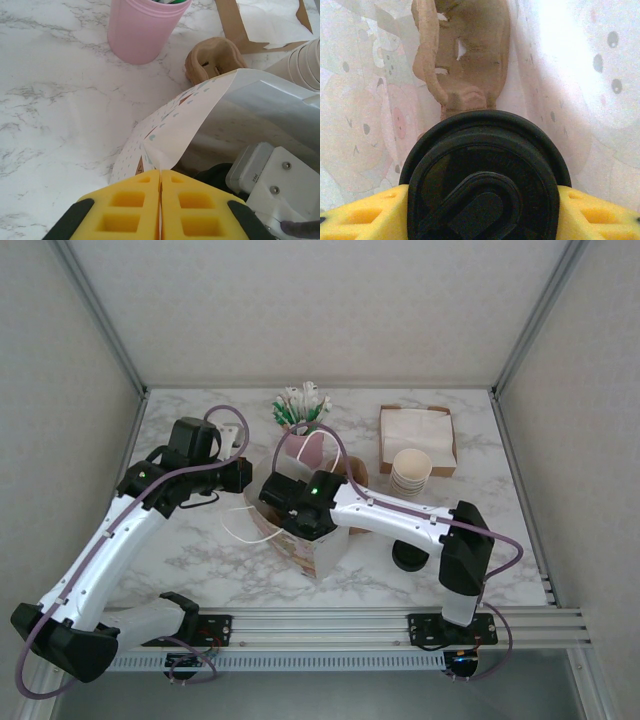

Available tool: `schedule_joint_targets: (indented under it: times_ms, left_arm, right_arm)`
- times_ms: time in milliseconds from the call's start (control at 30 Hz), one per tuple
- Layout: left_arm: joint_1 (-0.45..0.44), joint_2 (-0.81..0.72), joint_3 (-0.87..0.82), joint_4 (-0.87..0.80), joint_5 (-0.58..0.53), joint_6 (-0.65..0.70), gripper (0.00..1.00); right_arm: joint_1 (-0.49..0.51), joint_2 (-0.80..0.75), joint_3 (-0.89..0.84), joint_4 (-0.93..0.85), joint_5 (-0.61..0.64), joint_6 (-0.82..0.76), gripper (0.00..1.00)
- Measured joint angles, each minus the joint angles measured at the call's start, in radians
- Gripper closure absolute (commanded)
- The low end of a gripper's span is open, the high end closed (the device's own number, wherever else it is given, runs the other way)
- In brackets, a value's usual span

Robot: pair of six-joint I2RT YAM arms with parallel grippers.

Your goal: Pack the takeout coffee

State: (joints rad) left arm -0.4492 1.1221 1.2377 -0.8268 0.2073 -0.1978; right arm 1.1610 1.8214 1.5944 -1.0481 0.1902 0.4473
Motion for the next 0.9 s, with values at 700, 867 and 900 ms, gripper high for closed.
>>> schedule_joint_targets:
  times_ms: [700,867,900]
  left_arm:
    - [0.000,0.000,0.000,0.000,-0.005,0.000,0.91]
    - [-0.001,0.000,0.000,0.000,-0.010,0.000,0.91]
    - [-0.001,0.000,0.000,0.000,-0.011,0.000,0.91]
  right_arm:
    - [0.014,0.020,0.004,0.008,0.042,0.013,0.48]
    - [0.016,0.025,0.050,-0.027,0.048,0.014,0.29]
    - [0.016,0.028,0.058,-0.037,0.050,0.018,0.24]
